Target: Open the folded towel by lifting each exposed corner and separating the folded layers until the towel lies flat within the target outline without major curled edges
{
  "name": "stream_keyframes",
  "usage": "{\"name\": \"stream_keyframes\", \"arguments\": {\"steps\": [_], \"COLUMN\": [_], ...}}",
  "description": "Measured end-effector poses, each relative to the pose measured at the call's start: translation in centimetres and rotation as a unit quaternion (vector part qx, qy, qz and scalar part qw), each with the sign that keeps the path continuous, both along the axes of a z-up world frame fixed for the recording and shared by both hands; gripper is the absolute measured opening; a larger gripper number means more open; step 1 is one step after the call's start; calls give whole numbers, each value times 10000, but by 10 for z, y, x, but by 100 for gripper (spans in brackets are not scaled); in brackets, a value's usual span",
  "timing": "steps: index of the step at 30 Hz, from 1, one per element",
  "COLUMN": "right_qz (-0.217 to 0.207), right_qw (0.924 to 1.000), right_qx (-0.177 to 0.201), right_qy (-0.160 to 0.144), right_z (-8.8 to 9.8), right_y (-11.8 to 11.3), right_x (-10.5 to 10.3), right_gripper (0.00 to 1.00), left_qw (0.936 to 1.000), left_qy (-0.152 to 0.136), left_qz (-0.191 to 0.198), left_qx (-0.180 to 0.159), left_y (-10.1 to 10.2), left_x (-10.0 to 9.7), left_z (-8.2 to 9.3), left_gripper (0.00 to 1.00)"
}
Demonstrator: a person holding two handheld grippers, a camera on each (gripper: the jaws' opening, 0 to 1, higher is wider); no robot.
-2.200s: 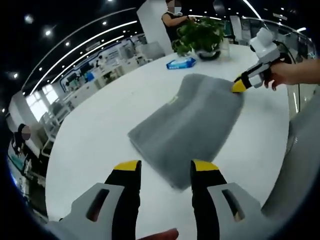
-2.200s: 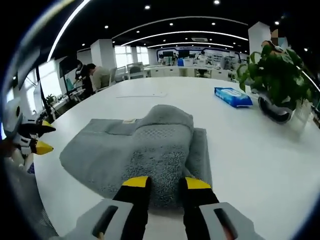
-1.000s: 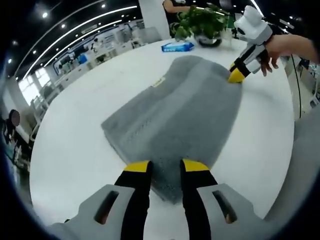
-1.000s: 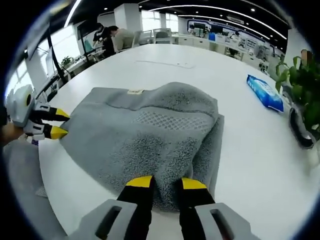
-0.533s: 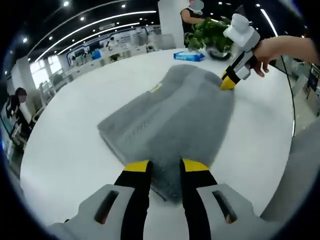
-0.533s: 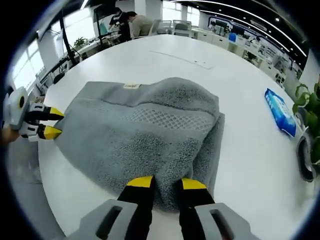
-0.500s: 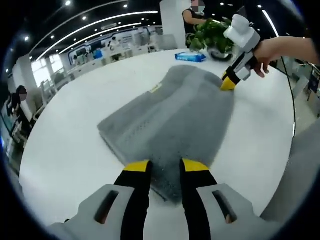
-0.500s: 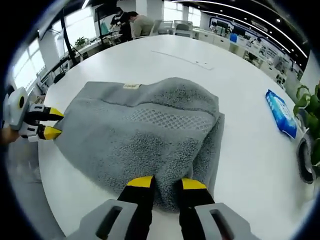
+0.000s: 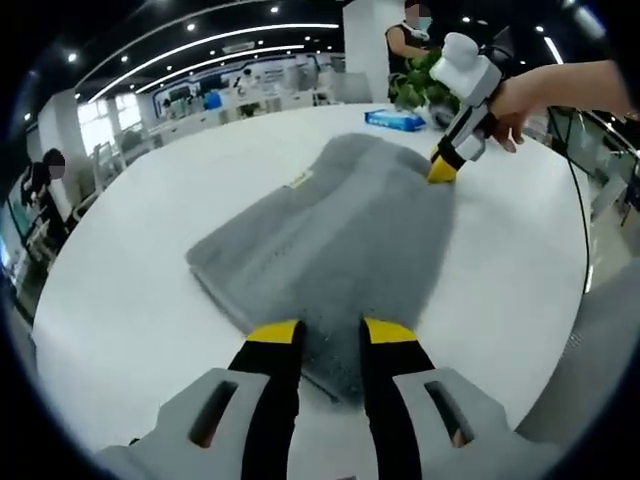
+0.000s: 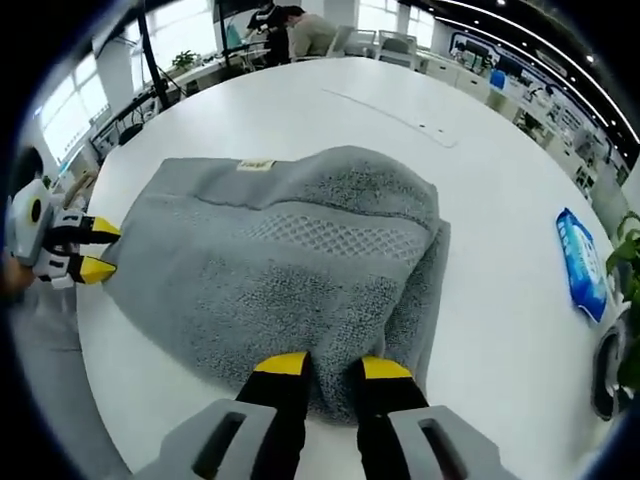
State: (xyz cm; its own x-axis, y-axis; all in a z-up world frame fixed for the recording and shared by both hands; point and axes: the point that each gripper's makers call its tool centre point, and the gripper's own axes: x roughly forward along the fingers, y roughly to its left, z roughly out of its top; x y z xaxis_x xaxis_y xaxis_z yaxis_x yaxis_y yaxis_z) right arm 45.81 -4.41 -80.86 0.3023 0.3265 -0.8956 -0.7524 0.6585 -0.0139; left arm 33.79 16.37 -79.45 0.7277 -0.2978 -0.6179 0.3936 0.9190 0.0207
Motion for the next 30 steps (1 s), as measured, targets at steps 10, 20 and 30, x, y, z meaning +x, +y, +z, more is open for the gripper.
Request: {"name": "stream_keyframes", "arguments": {"steps": [10,20,30], "right_qz": [390,849,1514], "right_qw": [9992,9958,9879], "right_qx": [-104,-287,-290], "right_qy": [2,170,185], "right_z": [0,0,1], "right_y": [14,27,43], "right_x": [26,50,69], "right_gripper": [15,15,15], "left_qw": [9995,9984,9974], "left_qy": [305,441,460], "left_qz": [-50,-96,-391], "left_qx": [-101,-350,-404], "left_y": [-8,-17,-32], "left_x": [-6,-10,-16], "left_z": [0,0,-2], "left_gripper": [23,23,23]}}
